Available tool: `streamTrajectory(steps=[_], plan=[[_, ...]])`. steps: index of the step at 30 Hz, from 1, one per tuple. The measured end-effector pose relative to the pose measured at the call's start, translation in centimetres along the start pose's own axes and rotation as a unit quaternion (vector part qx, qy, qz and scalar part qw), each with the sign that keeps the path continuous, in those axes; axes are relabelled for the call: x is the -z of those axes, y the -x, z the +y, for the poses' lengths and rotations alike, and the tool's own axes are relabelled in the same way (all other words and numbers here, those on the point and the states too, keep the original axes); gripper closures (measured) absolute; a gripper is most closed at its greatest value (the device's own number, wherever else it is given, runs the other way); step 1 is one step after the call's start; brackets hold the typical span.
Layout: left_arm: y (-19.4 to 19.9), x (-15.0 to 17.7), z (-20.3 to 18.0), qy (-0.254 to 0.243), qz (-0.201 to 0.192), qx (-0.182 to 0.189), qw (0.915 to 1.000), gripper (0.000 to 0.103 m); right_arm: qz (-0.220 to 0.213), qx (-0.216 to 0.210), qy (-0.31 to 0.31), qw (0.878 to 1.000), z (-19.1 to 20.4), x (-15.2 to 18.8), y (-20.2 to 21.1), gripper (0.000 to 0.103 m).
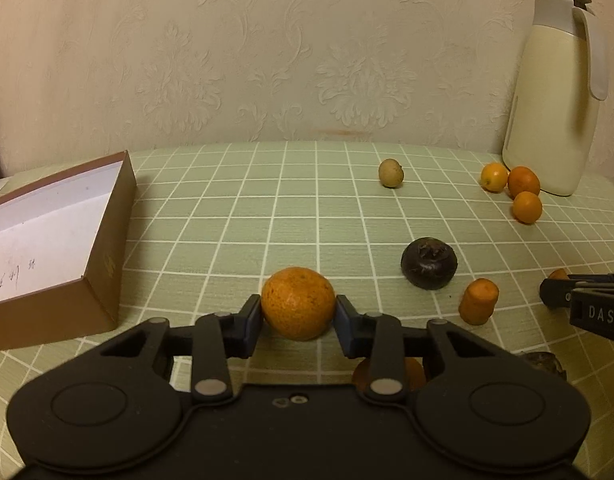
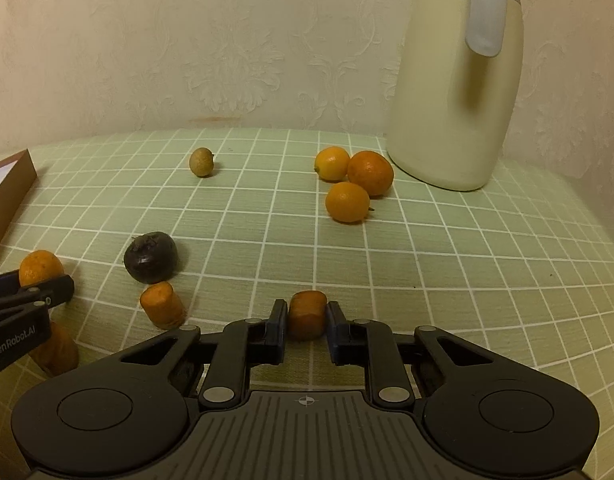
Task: Organize fruits
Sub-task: 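Carry both held pieces over the white box and open both tools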
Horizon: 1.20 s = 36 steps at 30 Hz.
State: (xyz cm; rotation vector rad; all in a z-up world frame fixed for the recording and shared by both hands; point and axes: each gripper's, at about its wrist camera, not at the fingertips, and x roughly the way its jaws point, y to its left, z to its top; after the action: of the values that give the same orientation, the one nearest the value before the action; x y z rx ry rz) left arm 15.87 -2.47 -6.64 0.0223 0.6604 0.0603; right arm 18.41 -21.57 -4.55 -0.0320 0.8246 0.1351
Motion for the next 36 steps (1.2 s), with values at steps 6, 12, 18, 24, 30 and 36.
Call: streamTrajectory(steps=[6, 12, 18, 24, 30, 36], plan=[[1.4, -0.1, 0.0, -0.011, -0.017, 0.003, 0.9998, 0.075, -0.02, -0.005, 0.006, 1.0, 0.4, -0.5, 1.2, 0.083], [4.5, -0.6, 1.9, -0.01, -0.043, -0.01, 0.999, 0.075, -0.051, -0.035, 0.031, 0.998, 2.9, -1.3, 3.7, 0.083], [7.7, -0.9, 5.6, -0.012, -0.069, -0.053, 0.9961, 0.075, -0.083, -0.087, 0.066, 0.991, 6.9, -2.3, 6.0, 0.083], [10.2, -0.5, 10.1, 0.015, -0.081, -0.101, 0.9914, 0.075, -0.122, -0.15, 0.114, 0.975, 11.9, -3.1, 7.9, 0.083], [11.8, -0.2, 13.6, 0.035, -0.089, -0.144, 0.9849, 0.075, -0.136, -0.195, 0.14, 0.961, 16.1, -3.3, 8.8, 0.083], [13.2, 0.1, 18.5, 0.061, -0.093, -0.187, 0.976, 0.075, -0.149, -0.222, 0.158, 0.951, 20.3, -4.1, 8.5, 0.083]])
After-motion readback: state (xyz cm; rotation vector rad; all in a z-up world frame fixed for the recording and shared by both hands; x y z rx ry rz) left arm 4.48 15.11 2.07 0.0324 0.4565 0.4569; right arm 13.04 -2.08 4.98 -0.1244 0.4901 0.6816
